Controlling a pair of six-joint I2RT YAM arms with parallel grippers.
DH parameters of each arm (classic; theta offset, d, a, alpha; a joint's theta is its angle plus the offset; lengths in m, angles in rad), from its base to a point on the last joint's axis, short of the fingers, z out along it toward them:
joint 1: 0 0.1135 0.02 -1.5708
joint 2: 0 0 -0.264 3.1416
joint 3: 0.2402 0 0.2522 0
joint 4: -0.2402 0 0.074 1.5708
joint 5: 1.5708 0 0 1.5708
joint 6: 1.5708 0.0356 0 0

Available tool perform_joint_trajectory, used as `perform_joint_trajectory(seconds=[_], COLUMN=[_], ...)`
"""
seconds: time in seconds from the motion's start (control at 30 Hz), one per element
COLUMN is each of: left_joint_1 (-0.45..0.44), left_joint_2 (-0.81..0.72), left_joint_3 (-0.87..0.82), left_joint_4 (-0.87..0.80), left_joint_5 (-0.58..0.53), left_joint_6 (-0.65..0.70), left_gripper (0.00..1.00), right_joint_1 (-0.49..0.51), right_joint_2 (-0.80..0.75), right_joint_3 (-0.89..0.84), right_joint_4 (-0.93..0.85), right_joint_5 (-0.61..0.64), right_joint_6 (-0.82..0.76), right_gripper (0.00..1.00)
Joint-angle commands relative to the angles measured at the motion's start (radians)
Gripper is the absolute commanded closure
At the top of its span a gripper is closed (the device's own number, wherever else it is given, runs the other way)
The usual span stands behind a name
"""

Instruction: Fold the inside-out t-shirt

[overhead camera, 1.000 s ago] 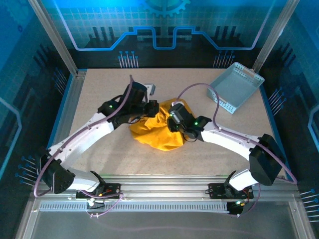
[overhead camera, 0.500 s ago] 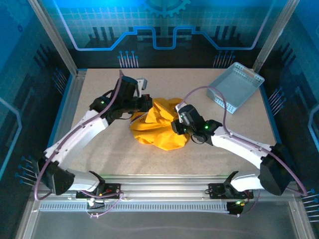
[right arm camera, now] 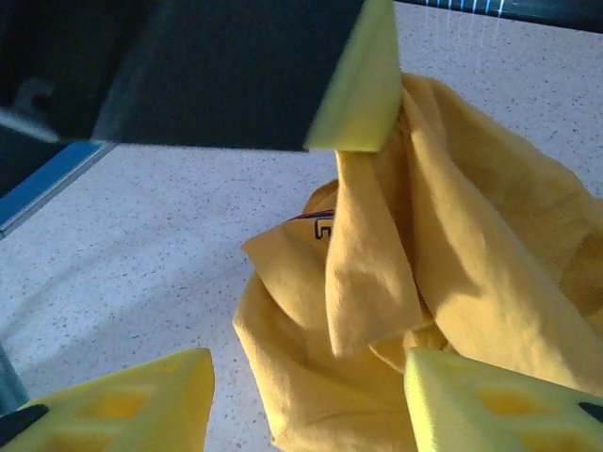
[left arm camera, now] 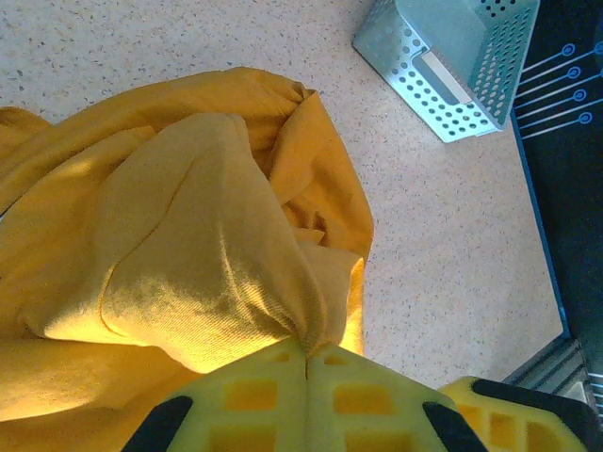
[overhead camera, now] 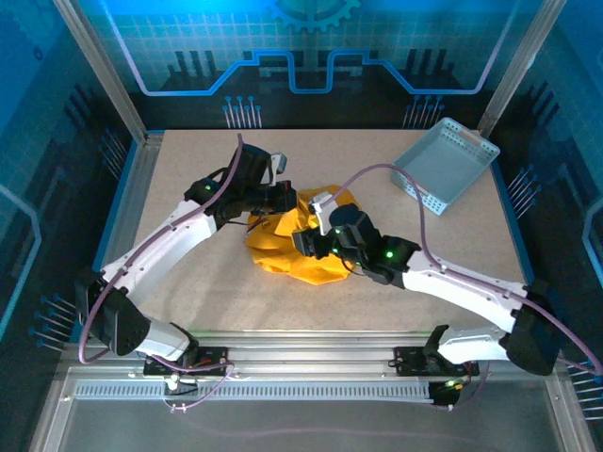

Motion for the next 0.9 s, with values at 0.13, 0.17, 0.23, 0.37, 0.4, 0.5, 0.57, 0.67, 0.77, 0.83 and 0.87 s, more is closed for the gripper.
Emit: perform_joint_trajectory(seconds=[0.13,0.17,0.23,0.37,0.4,0.5,0.57,0.67,0.77,0.83,0.87], left_joint_1=[0.006,0.007,0.007,0.006,0.007,0.006,0.007,0.008,0.007,0.007,0.005], left_joint_2=[-0.035,-0.035,-0.036,-0.038,-0.036,-0.031,-0.017,0.018,0.049,0.042,0.024], left_joint_3=[0.011,0.01,0.012,0.014,0.016,0.021,0.035,0.064,0.089,0.089,0.068], left_joint_4=[0.017,0.018,0.017,0.013,0.012,0.01,0.001,-0.005,0.003,0.011,0.024], left_joint_5=[0.036,0.037,0.043,0.039,0.038,0.029,0.007,-0.046,-0.086,-0.11,-0.137], left_joint_6=[-0.016,-0.017,-0.018,-0.011,-0.01,-0.001,0.015,0.061,0.098,0.102,0.098], left_gripper=[1.0,1.0,1.0,1.0,1.0,1.0,1.0,1.0,0.94,0.83,0.74], right_joint_1=[-0.054,-0.057,-0.058,-0.061,-0.06,-0.06,-0.053,-0.031,-0.021,-0.023,-0.025], right_joint_2=[0.106,0.12,0.144,0.171,0.17,0.148,0.115,0.047,-0.019,-0.046,-0.052], right_joint_3=[0.099,0.107,0.121,0.144,0.146,0.144,0.155,0.188,0.218,0.241,0.263], right_joint_4=[0.009,0.006,-0.001,-0.025,-0.03,-0.049,-0.095,-0.193,-0.286,-0.341,-0.379], right_joint_5=[-0.002,-0.004,-0.003,0.01,0.012,0.003,-0.014,-0.04,-0.033,-0.015,0.006], right_joint_6=[-0.021,-0.021,-0.023,-0.028,-0.03,-0.025,-0.005,0.061,0.166,0.234,0.271], right_gripper=[0.43,0.43,0.46,0.63,0.69,0.92,1.0,1.0,1.0,1.0,1.0])
